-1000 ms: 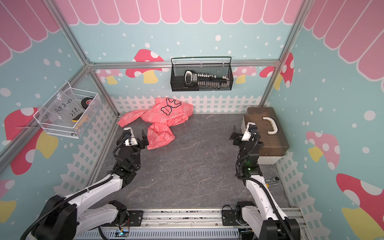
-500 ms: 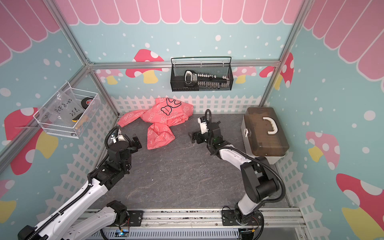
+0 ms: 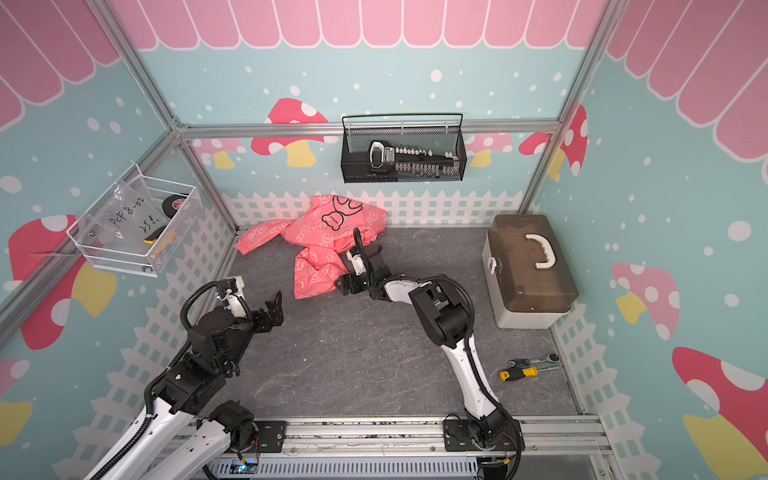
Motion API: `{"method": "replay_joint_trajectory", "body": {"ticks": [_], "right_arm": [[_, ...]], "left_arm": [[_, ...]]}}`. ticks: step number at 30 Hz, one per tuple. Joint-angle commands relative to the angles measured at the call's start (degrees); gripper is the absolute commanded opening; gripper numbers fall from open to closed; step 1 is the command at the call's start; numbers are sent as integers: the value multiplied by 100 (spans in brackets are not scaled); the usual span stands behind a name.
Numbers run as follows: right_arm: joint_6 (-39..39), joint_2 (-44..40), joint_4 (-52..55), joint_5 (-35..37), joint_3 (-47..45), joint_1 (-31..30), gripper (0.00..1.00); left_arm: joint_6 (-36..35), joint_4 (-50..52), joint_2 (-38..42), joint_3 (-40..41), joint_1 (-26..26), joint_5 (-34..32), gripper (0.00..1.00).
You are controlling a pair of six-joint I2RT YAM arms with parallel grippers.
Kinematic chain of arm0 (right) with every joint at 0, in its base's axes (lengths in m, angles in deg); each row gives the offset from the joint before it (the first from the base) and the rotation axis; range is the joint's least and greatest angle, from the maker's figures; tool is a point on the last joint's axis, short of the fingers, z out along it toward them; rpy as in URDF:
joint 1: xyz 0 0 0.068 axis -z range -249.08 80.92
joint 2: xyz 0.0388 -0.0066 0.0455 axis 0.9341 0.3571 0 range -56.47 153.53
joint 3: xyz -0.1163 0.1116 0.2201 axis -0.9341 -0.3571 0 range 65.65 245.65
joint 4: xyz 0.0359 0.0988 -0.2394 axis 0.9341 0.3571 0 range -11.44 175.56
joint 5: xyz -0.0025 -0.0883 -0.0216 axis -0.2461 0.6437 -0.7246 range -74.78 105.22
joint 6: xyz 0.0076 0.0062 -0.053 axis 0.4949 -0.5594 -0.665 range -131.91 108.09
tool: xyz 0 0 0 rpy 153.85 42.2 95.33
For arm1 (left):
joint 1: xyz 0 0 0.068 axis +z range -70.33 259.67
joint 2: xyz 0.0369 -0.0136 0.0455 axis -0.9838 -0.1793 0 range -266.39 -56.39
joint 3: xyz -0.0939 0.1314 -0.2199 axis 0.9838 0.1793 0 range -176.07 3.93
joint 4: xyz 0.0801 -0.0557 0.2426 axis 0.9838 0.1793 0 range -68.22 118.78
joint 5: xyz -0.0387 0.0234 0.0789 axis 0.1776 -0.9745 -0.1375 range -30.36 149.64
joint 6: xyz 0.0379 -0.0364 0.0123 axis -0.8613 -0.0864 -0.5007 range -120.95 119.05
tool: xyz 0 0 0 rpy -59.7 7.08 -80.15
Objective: Unzip the jacket
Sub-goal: Pick up the jacket from the center of the board.
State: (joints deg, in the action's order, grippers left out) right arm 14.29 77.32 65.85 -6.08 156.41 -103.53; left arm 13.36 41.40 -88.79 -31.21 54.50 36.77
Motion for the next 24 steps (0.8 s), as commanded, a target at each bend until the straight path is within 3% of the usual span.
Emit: {"method": "replay_joint_trajectory", "body": {"ticks": [1,3,5,6,8,10,18,22,24], "right_arm": [[359,392,220,-324,531,-33,89],[353,601,336,-444,846,-100,83],[297,644,376,-427,939,-153,69],[271,596,375,-369,901,-166,57],[149,349,324,-214,665,-178,21],[-222,-122,505,38,385,-171,2],[-2637,-3906,1909,2512,-1523,-152,0],[-3117,-5581,2399,2909,-2133,-136,0],[-3244,-6318,2620,2916,-2276,-135,0]], "left_arm": [[-139,200,45,91,-6,230,100],[-136,200,41,102,-6,240,100],[-160,190,-14,88,-6,198,100],[-180,181,-37,78,-6,165,100],[-209,201,-86,53,-6,47,100],[-215,217,-98,50,-6,-40,100],[-476,203,-196,-156,-6,-21,100],[-751,114,-662,-252,-88,745,100],[-961,-31,-967,-257,-394,1020,100]]}}
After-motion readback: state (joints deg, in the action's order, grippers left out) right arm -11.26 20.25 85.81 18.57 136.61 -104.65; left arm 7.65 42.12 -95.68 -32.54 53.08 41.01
